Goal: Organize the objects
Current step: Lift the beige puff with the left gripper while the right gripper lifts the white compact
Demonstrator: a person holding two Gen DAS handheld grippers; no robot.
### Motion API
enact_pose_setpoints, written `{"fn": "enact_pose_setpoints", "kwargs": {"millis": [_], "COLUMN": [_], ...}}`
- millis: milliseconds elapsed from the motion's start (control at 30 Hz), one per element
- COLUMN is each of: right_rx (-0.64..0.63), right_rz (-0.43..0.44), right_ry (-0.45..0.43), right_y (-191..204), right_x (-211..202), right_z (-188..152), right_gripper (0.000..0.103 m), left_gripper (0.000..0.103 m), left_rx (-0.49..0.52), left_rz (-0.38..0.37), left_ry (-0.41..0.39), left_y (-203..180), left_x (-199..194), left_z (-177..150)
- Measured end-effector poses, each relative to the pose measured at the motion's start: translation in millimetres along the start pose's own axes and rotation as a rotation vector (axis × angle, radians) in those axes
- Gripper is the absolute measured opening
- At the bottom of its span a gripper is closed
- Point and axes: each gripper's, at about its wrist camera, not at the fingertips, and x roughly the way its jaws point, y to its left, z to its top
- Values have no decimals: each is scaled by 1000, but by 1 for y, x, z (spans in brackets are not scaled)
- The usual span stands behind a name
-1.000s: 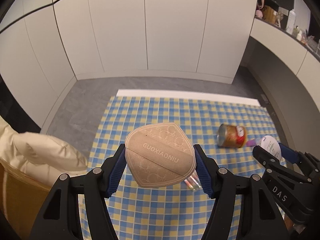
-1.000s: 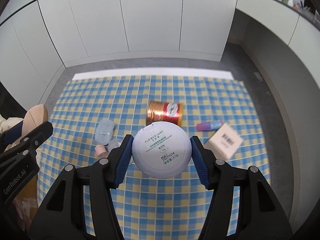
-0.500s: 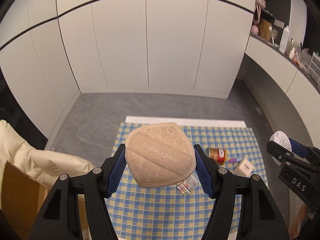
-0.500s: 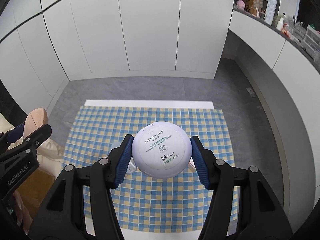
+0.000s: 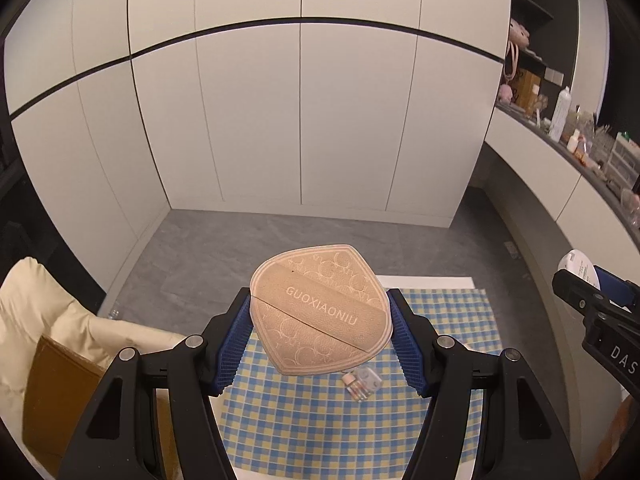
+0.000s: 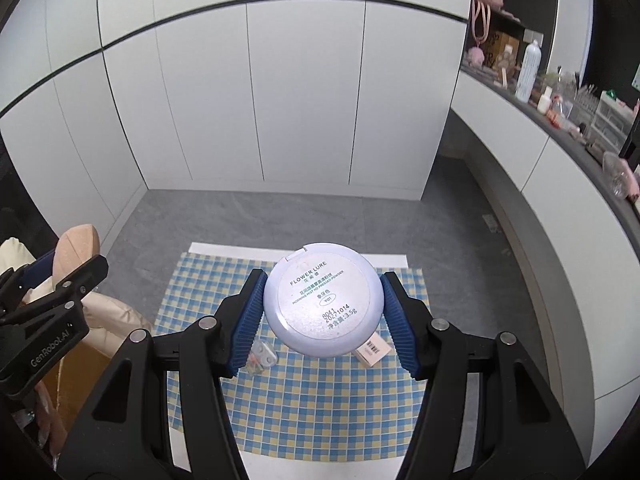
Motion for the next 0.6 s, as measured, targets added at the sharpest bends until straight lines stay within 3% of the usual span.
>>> {"fn": "enact_pose_setpoints", "kwargs": {"millis": [333,600], "right_rx": [-23,-30], "right_rz": [-2,7], "right_ry": [-53,-56], "right_y": [0,2], "right_x": [-48,-60], "right_z": [11,7], "right_gripper": [60,60], "left_gripper": [66,66], "left_rx": [-8,6], "left_rz": [-9,-7], "left_ry": [-32,-34], "left_y": [2,1], "left_x": [-41,-52], "left_z": [10,9]}}
